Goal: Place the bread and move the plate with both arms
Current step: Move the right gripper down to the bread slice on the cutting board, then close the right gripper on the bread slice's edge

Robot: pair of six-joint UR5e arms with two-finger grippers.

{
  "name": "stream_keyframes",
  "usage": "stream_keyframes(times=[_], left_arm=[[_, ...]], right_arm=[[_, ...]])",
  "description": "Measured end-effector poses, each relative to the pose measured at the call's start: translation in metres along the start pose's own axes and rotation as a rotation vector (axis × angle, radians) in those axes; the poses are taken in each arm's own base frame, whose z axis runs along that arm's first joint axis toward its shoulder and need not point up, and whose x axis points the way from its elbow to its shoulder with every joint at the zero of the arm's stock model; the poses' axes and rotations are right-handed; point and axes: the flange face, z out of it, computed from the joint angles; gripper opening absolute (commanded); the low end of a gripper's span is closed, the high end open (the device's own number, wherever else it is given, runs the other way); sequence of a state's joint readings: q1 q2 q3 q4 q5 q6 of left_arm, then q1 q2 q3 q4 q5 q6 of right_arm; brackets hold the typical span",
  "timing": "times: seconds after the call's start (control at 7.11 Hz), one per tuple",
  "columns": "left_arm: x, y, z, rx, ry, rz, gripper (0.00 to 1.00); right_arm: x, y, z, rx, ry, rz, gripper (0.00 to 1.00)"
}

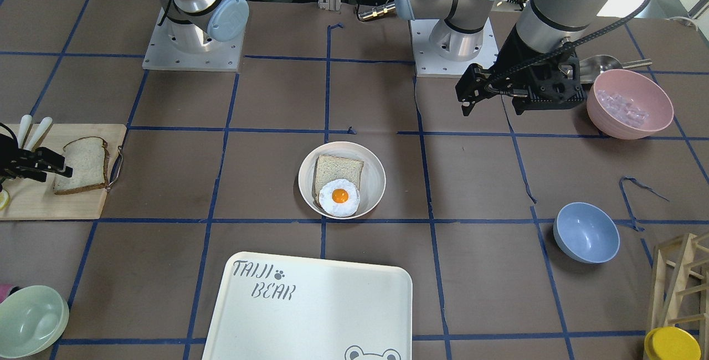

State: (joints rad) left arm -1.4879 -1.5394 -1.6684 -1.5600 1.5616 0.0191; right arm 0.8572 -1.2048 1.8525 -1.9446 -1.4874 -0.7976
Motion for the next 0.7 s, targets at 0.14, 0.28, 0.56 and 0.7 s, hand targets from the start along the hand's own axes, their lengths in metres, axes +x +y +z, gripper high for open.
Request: stream_keyframes(times=[0.14,0.28,0.56,0.7], left_arm=[[0.0000,-0.0002,0.0000,0.000,0.000,0.000,1.00],[0.0000,-0.0002,-0.0001,0.000,0.000,0.000,1.00],[0.0000,-0.0002,0.0002,0.000,0.000,-0.001,1.00],[0.0000,0.0001,0.0001,0.000,0.000,-0.001,1.00]], right_arm=[[-0.0007,0.0024,0.0053,-0.008,-0.006,0.010,0.54],[-0.0014,0.0043,0.0088,-0.014,-0.011,0.021,0.45],[-0.0020,0.0052,0.0105,-0.018,-0.012,0.024,0.00],[-0.0017,0.0062,0.0112,-0.027,-0.005,0.022,0.00]])
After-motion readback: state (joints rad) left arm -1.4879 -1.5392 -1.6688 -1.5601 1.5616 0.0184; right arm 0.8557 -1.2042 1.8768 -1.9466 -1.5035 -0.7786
